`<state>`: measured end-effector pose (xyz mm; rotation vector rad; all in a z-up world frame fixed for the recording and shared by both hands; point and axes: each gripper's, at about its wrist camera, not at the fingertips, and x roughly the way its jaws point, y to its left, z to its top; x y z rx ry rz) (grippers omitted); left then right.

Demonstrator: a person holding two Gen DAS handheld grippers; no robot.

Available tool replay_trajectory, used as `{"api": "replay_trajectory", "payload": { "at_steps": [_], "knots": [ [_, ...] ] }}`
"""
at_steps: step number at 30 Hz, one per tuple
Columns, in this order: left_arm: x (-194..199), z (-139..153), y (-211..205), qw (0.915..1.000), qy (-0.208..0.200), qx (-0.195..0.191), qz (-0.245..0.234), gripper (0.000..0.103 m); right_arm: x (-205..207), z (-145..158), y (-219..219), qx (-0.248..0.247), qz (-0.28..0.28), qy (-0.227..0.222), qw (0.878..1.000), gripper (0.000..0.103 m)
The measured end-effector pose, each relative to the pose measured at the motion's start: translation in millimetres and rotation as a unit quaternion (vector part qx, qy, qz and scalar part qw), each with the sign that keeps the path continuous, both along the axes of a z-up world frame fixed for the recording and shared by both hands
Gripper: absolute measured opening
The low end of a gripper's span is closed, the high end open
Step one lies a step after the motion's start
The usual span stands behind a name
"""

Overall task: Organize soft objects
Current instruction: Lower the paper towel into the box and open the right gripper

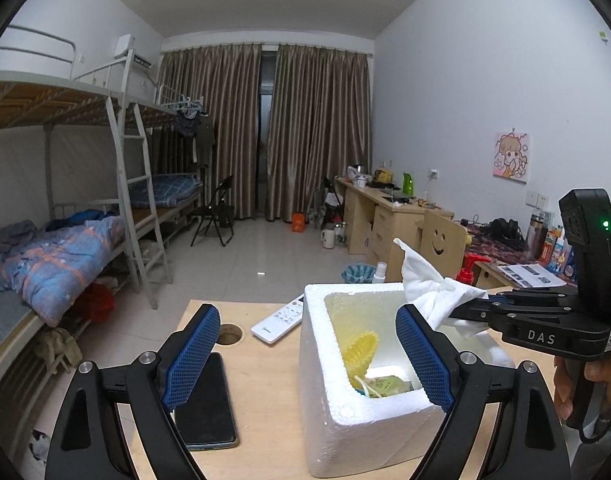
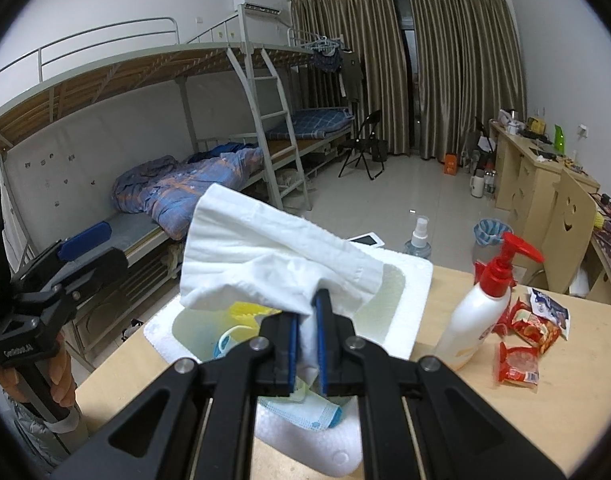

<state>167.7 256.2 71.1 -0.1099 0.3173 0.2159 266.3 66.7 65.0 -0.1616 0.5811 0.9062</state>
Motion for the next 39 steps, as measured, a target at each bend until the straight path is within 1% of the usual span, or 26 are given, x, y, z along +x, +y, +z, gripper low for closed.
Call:
{"api": "replay_trajectory", "payload": {
  "at_steps": [7,8,9,12,19,25,39],
  "knots": [
    [2,-3,6,1.0,0.004,-0.002,0.006,0.091,4,-1,5,-0.006,0.001,0.005,1.0,0.011],
    [3,-3,6,1.0,0.005,-0.002,0.008,0.096,4,-1,4,-0.006,-0.001,0.005,1.0,0.011],
    [4,-4,4,0.9999,0.006,-0.002,0.01,0.099,4,-2,5,-0.007,-0.002,0.005,1.0,0.011],
    [5,-6,5,0.9997,0.007,0.001,0.024,0.099,4,-2,8,-0.01,-0.001,0.007,1.0,0.011],
    [8,-7,4,0.9995,0.014,0.007,0.029,0.099,6,-4,15,-0.016,0.0,0.012,1.0,0.011],
    [10,-9,6,0.9992,0.02,0.004,0.033,0.099,7,-7,17,-0.017,0.0,0.017,1.0,0.011],
    [8,-10,9,0.9991,0.018,0.003,0.039,0.099,7,-11,18,-0.021,0.003,0.017,1.0,0.011]
  ]
}}
